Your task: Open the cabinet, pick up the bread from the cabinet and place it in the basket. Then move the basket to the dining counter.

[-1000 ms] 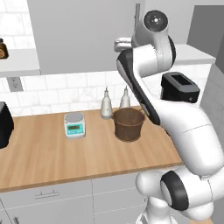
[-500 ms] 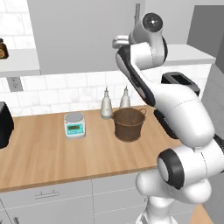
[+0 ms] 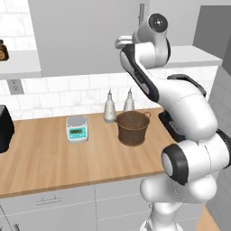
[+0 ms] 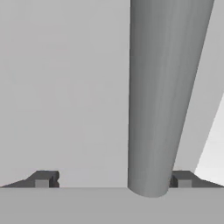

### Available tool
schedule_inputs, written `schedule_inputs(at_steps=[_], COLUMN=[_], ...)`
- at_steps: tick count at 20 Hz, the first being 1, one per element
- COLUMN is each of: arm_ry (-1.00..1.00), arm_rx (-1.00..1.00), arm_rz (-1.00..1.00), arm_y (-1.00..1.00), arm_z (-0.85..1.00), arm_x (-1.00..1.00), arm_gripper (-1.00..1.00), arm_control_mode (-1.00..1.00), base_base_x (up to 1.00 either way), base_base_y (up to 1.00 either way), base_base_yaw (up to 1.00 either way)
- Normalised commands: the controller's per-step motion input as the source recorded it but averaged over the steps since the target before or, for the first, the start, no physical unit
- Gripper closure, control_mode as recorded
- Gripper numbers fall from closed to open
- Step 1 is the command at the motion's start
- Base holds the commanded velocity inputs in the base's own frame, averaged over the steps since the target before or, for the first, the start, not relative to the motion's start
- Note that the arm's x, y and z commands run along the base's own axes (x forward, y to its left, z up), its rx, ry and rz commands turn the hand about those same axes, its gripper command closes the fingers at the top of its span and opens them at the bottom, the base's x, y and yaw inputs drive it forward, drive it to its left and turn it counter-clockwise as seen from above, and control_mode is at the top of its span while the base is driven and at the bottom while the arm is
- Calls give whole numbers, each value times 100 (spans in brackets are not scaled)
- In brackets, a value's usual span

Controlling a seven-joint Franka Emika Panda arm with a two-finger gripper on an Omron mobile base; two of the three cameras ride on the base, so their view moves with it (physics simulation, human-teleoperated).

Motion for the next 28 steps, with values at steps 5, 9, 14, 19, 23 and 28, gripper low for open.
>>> schedule_inputs(at_steps=[5, 9, 14, 19, 23, 28], arm_ry=[0, 0, 0, 4, 4, 1], arm_rx=[0, 0, 0, 0, 0, 0], arm_rz=[6, 6, 8, 7, 6, 4], arm_y=[15, 60, 98, 100, 100, 100], arm_z=[-40, -33, -4, 0, -3, -9], arm_x=[13, -8, -90, -100, -100, -100], arm_gripper=[100, 100, 100, 100, 100, 100], arm_control_mode=[-100, -100, -100, -100, -100, -100], base_base_x=[0, 0, 0, 0, 0, 0], base_base_y=[0, 0, 0, 0, 0, 0], base_base_yaw=[0, 0, 0, 0, 0, 0])
